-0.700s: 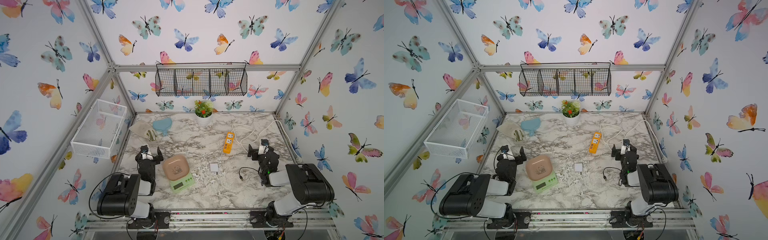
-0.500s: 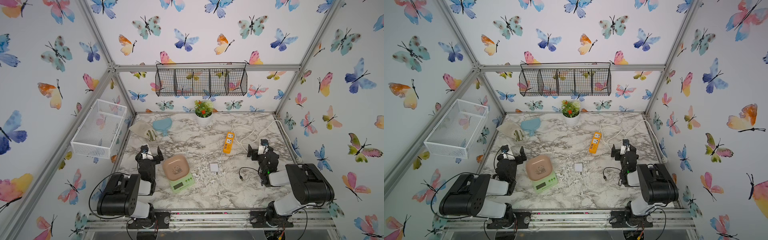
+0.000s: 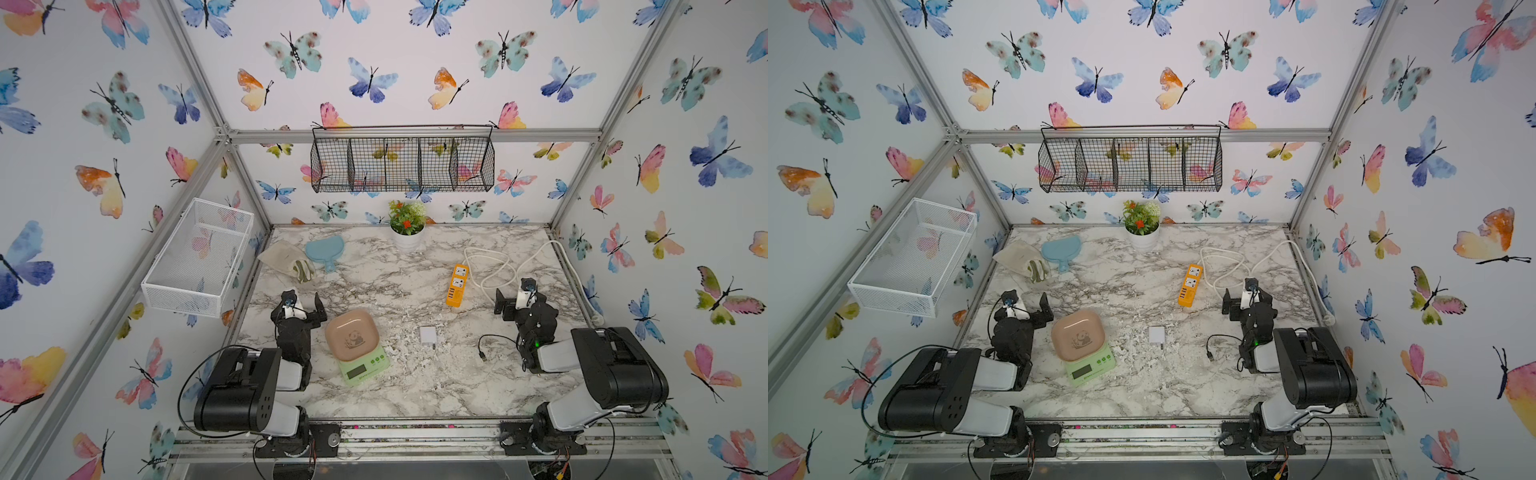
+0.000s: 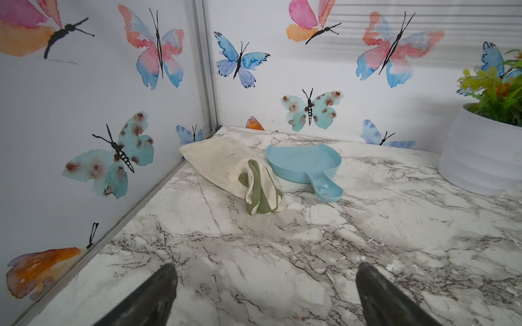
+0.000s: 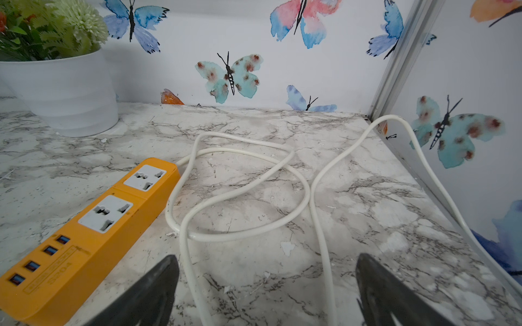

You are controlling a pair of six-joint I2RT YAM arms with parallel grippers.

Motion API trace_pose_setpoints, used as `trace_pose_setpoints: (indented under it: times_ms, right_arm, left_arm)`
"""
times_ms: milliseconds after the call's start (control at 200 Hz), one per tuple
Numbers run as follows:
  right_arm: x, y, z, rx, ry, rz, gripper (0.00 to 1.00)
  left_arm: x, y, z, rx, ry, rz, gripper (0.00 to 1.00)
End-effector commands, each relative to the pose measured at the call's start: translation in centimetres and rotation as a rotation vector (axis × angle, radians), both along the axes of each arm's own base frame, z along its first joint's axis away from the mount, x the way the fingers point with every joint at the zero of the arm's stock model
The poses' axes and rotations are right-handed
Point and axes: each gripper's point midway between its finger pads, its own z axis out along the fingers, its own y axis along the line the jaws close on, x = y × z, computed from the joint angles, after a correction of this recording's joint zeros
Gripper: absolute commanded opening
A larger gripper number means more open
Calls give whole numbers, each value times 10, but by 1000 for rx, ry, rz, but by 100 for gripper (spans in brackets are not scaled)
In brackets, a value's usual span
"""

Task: Charge the electronic scale
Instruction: Pick up the charging cable from the center of the board.

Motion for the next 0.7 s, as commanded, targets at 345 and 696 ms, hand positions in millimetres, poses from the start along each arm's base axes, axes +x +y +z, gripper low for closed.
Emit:
trace_pose_setpoints:
  times_ms: [345,696]
  right_arm:
    - [8,-7,29,15,9,-42,98]
    - [36,17,104,399,97,-19,98]
  left_arm:
    - [-8,-8,31,36,-67,-22,98]
    - [-8,-95,122,15,-201,-127,98]
